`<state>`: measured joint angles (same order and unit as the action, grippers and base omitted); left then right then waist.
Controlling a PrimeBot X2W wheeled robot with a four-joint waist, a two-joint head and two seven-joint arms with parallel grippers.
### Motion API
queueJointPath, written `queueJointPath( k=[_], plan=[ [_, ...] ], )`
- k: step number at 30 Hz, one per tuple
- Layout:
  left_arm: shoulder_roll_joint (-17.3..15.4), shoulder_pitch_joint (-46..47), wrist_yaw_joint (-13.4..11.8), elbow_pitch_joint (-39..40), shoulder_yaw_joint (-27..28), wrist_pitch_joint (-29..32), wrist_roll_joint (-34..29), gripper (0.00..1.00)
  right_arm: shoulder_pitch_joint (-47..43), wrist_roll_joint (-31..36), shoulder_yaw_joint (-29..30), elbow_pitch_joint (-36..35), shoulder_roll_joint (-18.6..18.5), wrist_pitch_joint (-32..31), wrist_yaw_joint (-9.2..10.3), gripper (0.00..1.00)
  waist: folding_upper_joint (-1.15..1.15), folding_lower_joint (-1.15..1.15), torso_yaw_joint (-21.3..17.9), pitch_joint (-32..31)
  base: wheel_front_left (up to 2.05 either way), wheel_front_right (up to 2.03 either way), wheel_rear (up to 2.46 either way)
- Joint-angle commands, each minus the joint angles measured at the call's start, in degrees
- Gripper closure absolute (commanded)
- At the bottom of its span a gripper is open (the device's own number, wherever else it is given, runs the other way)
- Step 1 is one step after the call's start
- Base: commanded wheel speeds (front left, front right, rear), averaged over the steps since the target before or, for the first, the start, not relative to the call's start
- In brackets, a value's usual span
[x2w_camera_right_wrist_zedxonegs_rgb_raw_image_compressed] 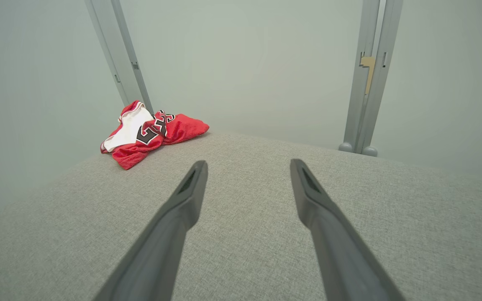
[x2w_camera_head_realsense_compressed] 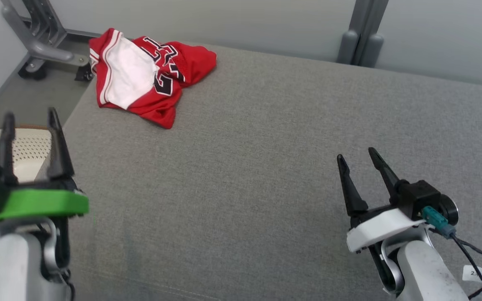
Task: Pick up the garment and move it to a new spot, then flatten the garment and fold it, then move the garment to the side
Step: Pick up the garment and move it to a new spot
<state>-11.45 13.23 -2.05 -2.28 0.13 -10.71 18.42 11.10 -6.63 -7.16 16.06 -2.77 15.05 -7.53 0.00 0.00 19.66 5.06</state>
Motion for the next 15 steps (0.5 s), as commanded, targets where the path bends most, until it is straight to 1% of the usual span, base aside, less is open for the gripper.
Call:
queueJointPath(
  k=[1,5,7,10,11,15],
  plan=[
    [-1.92,4.23,0.51,0.25,0.45,1.44,-0.5,0.0,1.74,1.0,0.28,-0.98,-0.22,0.02,0.09,0.0,0.0,0.0,-4.06,6.04,0.0,0.0,0.0],
    [-7.51,16.36,1.75,-1.32,0.88,7.33,-1.68,0.0,5.72,3.97,0.66,-4.58,-0.23,-1.54,0.09,0.0,0.0,0.0,-7.15,12.61,0.0,0.0,0.0],
    [-9.34,23.03,2.64,-3.39,0.79,10.88,-1.14,0.0,7.67,6.04,1.36,-7.05,-0.23,-2.53,0.09,0.0,0.0,0.0,-8.49,16.24,0.0,0.0,0.0],
    [-10.83,31.54,3.29,-8.64,0.82,15.88,0.31,0.0,10.22,8.25,2.31,-10.78,-0.69,-4.0,0.09,0.0,0.0,0.0,-10.27,21.1,0.0,0.0,0.0],
    [-11.78,34.56,3.4,-11.06,0.9,17.51,0.48,0.0,11.14,8.79,2.23,-12.26,-0.82,-4.62,0.09,0.0,0.0,0.0,-11.11,23.0,0.0,0.0,0.0],
    [-13.69,41.86,4.09,-21.0,-0.79,21.98,-0.75,0.0,12.56,9.52,2.24,-16.33,-0.94,-5.93,0.09,0.0,0.0,0.0,-13.65,27.88,0.0,0.0,0.0]
  ],
)
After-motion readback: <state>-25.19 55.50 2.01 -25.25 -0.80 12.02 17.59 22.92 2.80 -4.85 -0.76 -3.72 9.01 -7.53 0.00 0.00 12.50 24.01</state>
